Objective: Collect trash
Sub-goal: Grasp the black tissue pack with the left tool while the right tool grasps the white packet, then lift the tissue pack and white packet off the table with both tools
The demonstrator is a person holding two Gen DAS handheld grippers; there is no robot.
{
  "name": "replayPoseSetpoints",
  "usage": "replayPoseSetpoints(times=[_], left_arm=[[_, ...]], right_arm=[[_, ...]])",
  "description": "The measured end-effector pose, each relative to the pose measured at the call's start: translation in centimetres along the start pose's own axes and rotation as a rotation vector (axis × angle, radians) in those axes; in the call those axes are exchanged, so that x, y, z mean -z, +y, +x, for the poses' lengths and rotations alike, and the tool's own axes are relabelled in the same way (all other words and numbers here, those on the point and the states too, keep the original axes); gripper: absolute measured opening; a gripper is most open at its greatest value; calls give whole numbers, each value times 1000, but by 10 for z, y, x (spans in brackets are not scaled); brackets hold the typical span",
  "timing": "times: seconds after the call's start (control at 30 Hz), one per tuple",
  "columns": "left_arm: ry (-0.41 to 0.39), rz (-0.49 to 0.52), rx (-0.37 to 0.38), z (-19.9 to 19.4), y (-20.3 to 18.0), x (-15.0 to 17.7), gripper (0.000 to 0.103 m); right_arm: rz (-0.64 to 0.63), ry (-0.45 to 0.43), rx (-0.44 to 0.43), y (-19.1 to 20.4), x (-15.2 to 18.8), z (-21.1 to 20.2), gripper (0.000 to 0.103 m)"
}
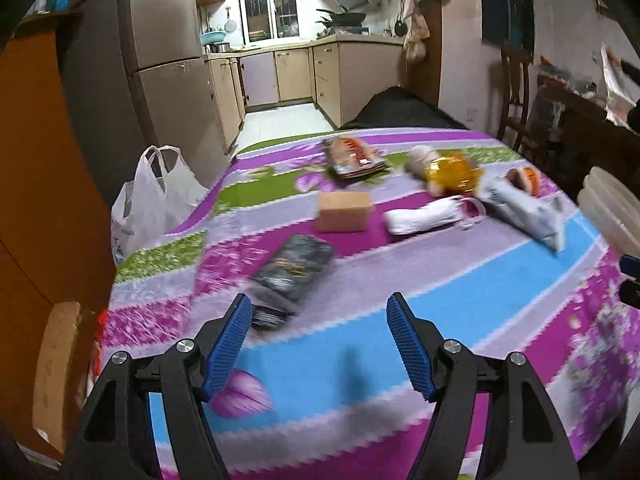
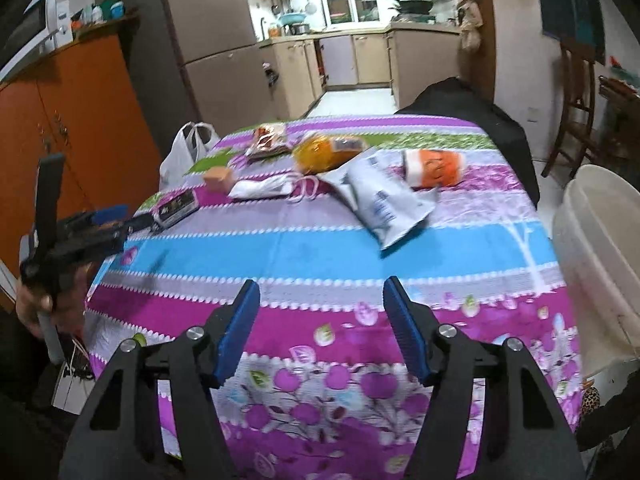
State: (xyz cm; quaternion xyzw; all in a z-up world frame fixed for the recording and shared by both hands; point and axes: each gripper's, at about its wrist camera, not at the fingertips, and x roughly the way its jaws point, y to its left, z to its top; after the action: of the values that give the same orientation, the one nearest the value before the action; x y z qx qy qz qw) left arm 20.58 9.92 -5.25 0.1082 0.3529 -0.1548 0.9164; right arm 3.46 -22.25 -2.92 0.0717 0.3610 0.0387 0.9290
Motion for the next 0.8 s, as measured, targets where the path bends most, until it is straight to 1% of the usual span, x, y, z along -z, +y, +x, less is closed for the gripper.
replayPoseSetpoints(times=[0.07, 0.1, 0.13, 0.17, 0.27, 0.3, 0.4, 0.43, 0.47, 0.53, 0.63, 0.7, 0.8], left_arm=[[2, 33, -16, 7, 10, -6, 71], [4, 49, 4, 11, 9, -11, 71], [9, 78, 53, 17, 16, -14, 71], [16, 104, 86, 24, 21, -16, 72], [51, 187, 121, 51, 23, -22, 73], [72, 205, 153, 60, 23, -24, 73], [109, 213, 216, 82, 25, -28, 73], [127, 223, 234, 90, 24, -28, 74], [118, 221, 251, 94, 24, -30, 71], [121, 215, 285, 96, 24, -32, 51], [101, 221, 278, 97, 20, -32, 48], [82, 234, 265, 94, 17, -30, 45], [71, 243, 249, 92, 14, -28, 44]], right_arm=[[-9, 17, 3, 3, -1, 5, 62], [-12, 21, 9, 4, -1, 7, 62], [-13, 25, 18, 3, -3, 10, 62], [-11, 27, 23, 3, -3, 12, 62], [4, 39, 21, -6, -11, 21, 62], [3, 45, 19, -9, -13, 25, 62], [-49, 56, 40, -17, -28, 38, 62], [-81, 67, 32, -20, -34, 45, 65], [-105, 81, 22, -23, -39, 53, 68], [-160, 108, 16, -29, -52, 69, 69], [-241, 141, 35, -35, -67, 93, 71], [-270, 173, 46, -42, -76, 109, 72], [-246, 232, 52, -57, -85, 129, 72]])
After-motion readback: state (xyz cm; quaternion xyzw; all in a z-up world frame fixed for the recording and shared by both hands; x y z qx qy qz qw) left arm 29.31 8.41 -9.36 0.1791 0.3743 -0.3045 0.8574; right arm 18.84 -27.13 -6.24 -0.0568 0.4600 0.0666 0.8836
